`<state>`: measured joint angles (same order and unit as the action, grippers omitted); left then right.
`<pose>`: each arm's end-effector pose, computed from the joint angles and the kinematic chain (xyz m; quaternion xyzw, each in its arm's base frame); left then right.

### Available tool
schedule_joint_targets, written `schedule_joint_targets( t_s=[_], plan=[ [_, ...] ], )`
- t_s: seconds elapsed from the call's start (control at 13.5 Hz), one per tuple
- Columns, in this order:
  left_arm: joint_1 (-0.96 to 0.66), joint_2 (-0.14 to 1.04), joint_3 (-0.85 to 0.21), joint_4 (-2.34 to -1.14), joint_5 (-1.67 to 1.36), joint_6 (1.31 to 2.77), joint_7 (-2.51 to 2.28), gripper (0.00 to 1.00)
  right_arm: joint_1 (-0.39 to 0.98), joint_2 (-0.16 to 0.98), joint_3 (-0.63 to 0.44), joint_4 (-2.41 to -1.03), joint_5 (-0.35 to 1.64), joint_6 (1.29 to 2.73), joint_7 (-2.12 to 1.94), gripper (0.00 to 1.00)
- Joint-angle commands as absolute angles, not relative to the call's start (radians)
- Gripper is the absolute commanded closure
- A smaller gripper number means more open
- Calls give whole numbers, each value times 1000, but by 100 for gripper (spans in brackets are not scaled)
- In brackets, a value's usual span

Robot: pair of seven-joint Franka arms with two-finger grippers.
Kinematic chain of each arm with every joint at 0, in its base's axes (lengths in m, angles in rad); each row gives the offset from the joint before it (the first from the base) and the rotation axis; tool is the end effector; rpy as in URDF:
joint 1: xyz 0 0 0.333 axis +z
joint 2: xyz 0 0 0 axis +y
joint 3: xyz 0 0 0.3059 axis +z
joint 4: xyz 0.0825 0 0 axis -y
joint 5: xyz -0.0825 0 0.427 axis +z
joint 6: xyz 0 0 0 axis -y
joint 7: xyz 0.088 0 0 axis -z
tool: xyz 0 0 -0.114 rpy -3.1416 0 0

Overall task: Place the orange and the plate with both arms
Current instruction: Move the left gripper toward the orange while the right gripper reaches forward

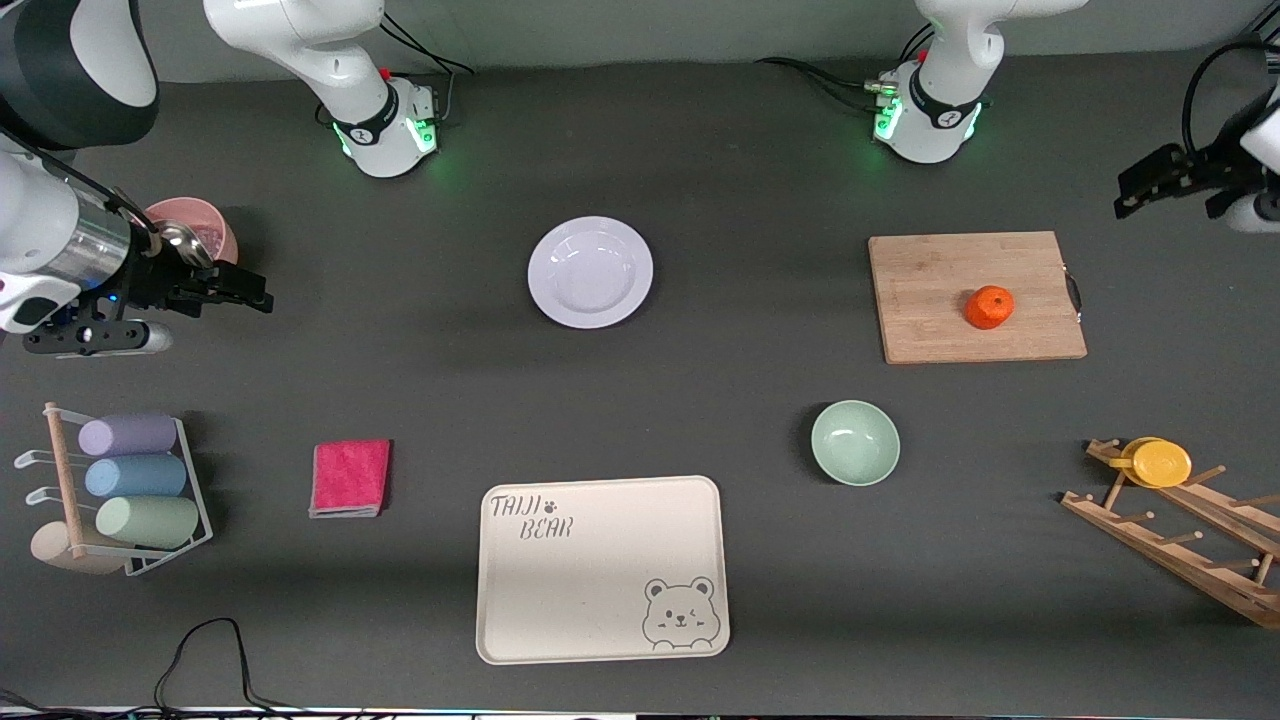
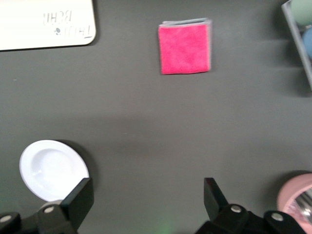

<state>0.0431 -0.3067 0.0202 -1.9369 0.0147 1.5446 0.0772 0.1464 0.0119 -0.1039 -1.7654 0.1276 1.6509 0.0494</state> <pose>0.4942 0.0341 0.5854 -0.9990 0.0077 0.0430 0.0013 0.5929 0.0390 0.5078 -0.9960 0.0126 0.0658 0.0595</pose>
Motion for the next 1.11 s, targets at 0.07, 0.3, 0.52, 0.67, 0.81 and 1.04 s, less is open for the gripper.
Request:
schedule_joint_targets(
  t_s=[0.07,0.3,0.52,0.67,0.81,1.04],
  plan=[
    [67,-501,15,-2176,28,1603,94,0,149,96,-106,-1749,235,1721,67,0],
    [67,-503,15,-2235,43,1655,94,0,150,127,-104,-1746,236,1759,67,0],
    [75,-497,15,-2362,43,1806,94,0,150,176,-104,-1730,258,1790,69,0],
    [81,-488,15,-2465,43,1941,94,0,152,224,-100,-1727,290,1848,69,0],
    [97,-434,15,-2522,43,2047,95,0,152,279,-97,-1729,328,1917,63,0],
    [98,-364,15,-2604,43,2213,94,0,147,365,-97,-1727,447,1986,57,0]
  ],
)
